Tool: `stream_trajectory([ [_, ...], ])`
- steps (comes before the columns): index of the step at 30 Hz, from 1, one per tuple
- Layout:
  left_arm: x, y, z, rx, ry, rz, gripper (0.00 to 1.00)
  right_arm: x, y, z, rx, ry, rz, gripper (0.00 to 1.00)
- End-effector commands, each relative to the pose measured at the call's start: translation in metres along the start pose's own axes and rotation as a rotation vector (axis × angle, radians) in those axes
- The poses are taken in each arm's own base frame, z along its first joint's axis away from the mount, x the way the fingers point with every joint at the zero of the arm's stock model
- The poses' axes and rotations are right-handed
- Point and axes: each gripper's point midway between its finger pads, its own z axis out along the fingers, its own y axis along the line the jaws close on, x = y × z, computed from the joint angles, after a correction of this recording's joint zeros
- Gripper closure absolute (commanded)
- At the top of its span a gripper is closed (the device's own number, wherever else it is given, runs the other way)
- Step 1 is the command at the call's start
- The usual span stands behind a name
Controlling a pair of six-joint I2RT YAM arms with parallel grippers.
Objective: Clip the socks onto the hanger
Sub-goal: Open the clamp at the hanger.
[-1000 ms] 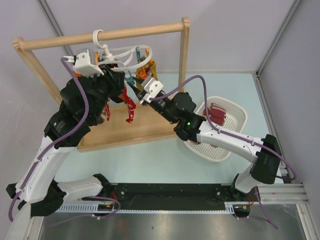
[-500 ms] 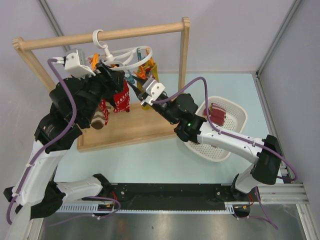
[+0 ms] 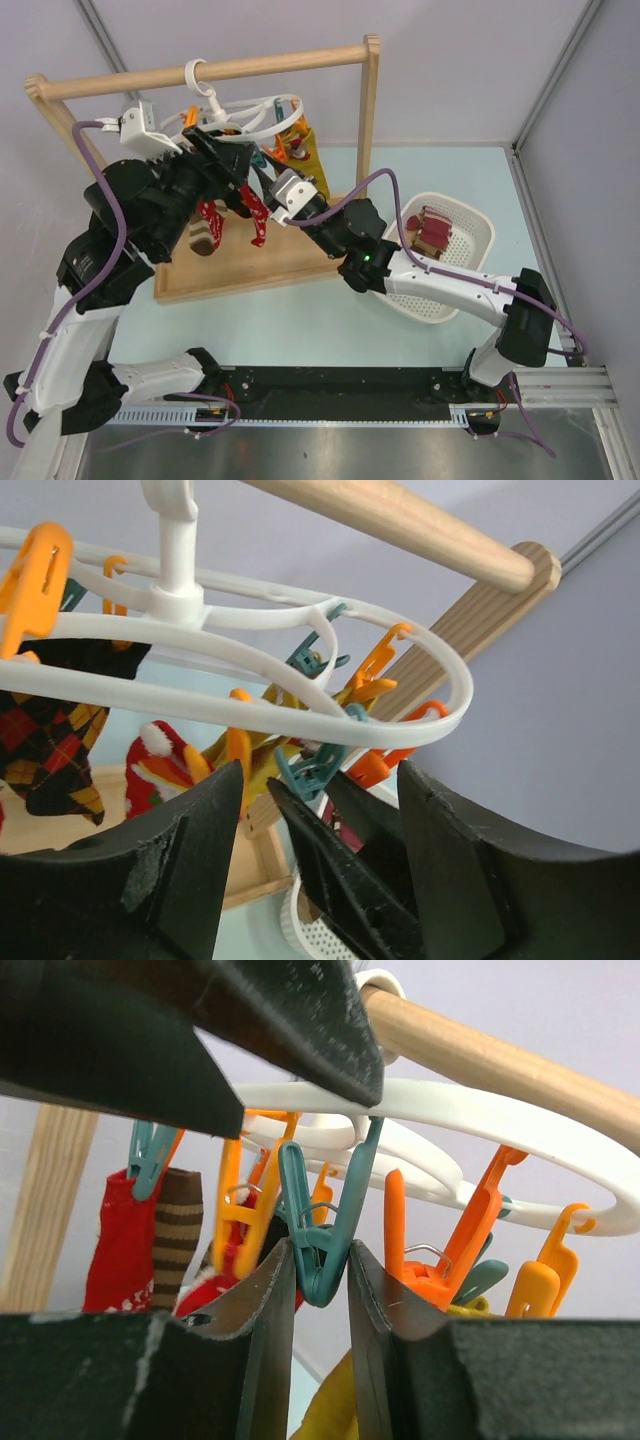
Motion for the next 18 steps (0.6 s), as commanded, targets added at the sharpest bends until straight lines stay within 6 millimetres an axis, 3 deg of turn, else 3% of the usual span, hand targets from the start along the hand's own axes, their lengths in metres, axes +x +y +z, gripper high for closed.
stream_trajectory([
  [1,-0.004,-0.010,0.000,0.018,0.002,-0.052,0.34,-0.012,-0.012,0.002,0.089,-0.044,-0.045,0.82],
  [12,0.011,0.016,0.019,-0.139,-0.008,0.020,0.43,0.006,-0.005,0.005,0.112,-0.016,-0.089,0.82],
  [18,0.018,0.019,0.029,-0.168,-0.002,0.050,0.45,0.014,0.001,0.006,0.110,-0.007,-0.099,0.82],
])
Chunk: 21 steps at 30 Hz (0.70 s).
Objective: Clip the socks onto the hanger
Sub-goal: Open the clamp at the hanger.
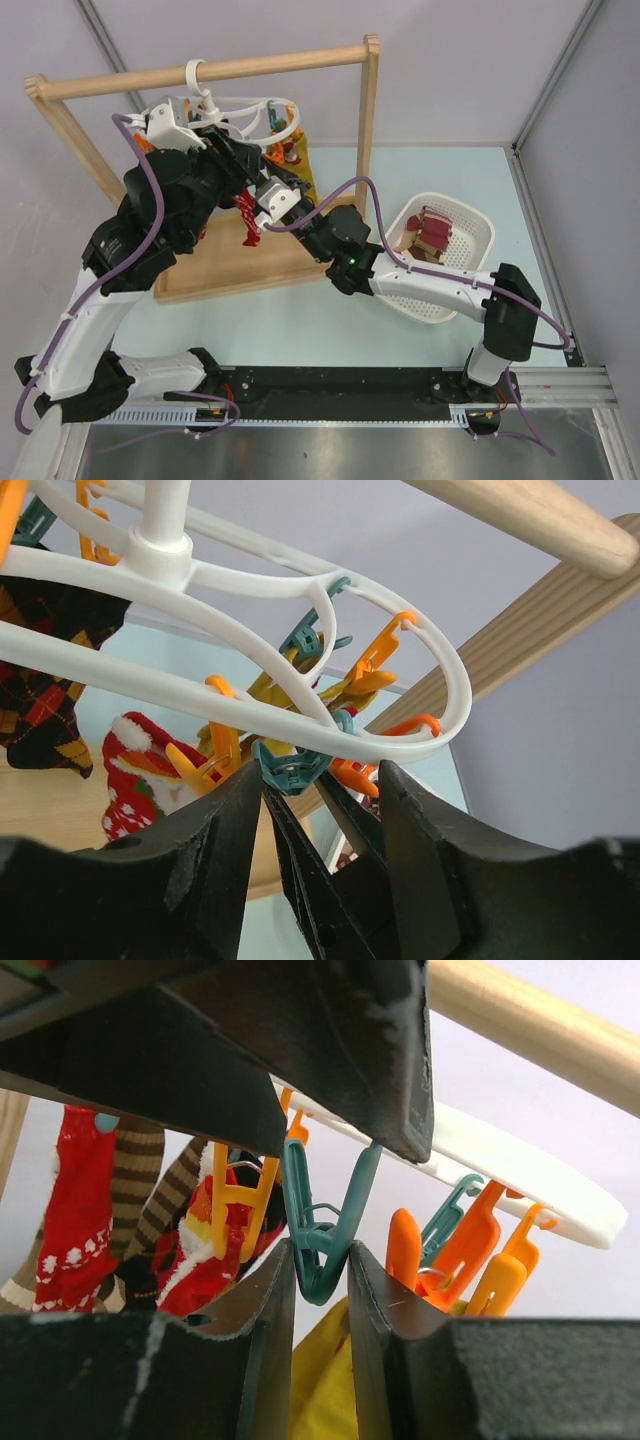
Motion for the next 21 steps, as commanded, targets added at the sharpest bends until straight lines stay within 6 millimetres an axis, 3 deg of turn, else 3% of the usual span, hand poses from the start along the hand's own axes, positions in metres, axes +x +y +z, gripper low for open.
stream_trajectory([
  [1,0.000,0.005,0.008,-0.049,-0.022,0.023,0.45,-0.015,-0.007,0.002,0.047,-0.057,0.004,0.82],
  [12,0.005,0.026,-0.002,-0.080,-0.058,-0.020,0.47,-0.010,-0.008,0.003,0.056,-0.044,0.049,0.83],
  [21,0.006,0.018,0.005,-0.066,-0.048,-0.022,0.51,-0.009,-0.008,0.003,0.048,-0.041,0.072,0.83],
])
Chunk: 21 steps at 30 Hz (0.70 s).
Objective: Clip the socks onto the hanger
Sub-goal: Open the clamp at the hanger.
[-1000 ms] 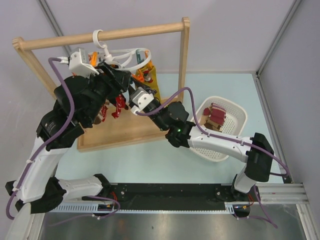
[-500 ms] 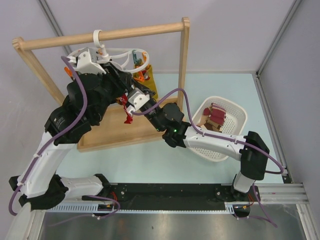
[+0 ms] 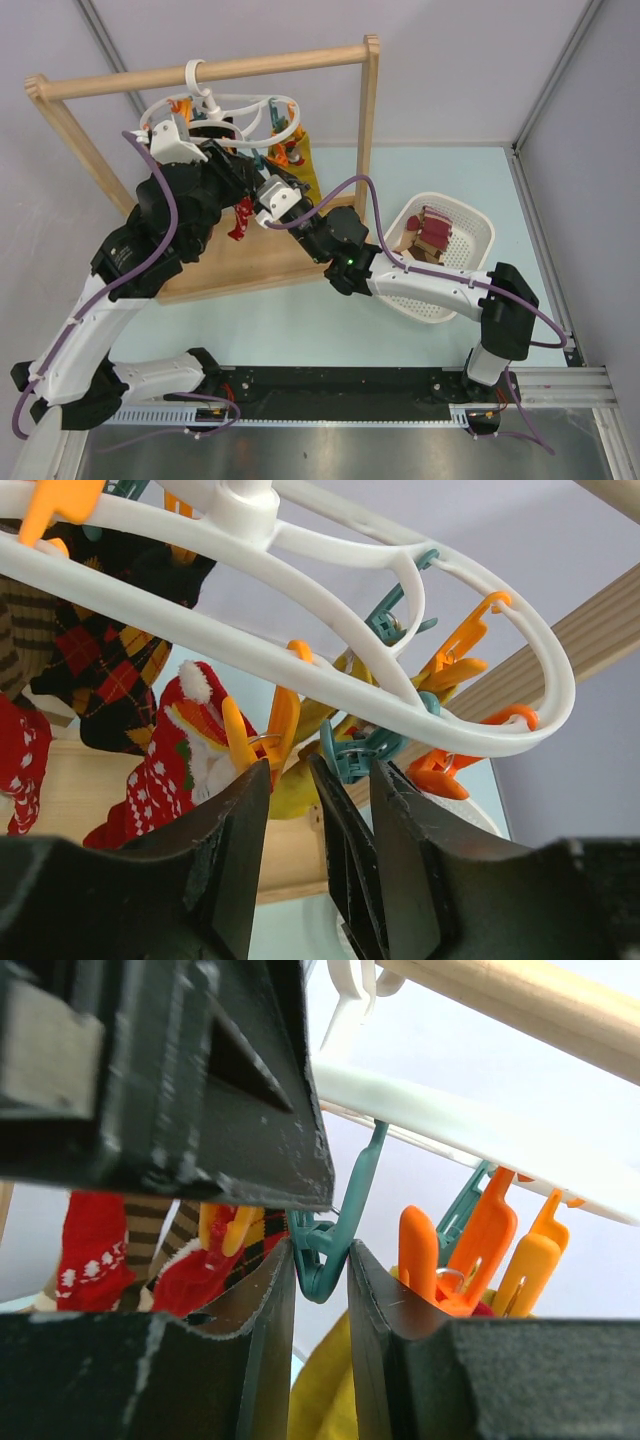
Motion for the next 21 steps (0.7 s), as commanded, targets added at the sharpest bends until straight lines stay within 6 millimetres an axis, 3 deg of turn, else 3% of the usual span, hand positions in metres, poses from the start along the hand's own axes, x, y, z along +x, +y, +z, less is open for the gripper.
stream_trajectory([
  [1,-0.013,-0.012,0.001,0.028,-0.032,-0.050,0.51,-0.015,-0.009,0.002,0.029,-0.051,0.037,0.83],
  [15,-0.027,-0.032,0.001,0.095,-0.052,-0.106,0.46,-0.014,-0.006,0.000,0.018,-0.046,0.041,0.83],
  [21,-0.029,-0.032,-0.001,0.100,-0.053,-0.118,0.45,-0.016,-0.007,-0.002,0.022,-0.056,0.053,0.83],
])
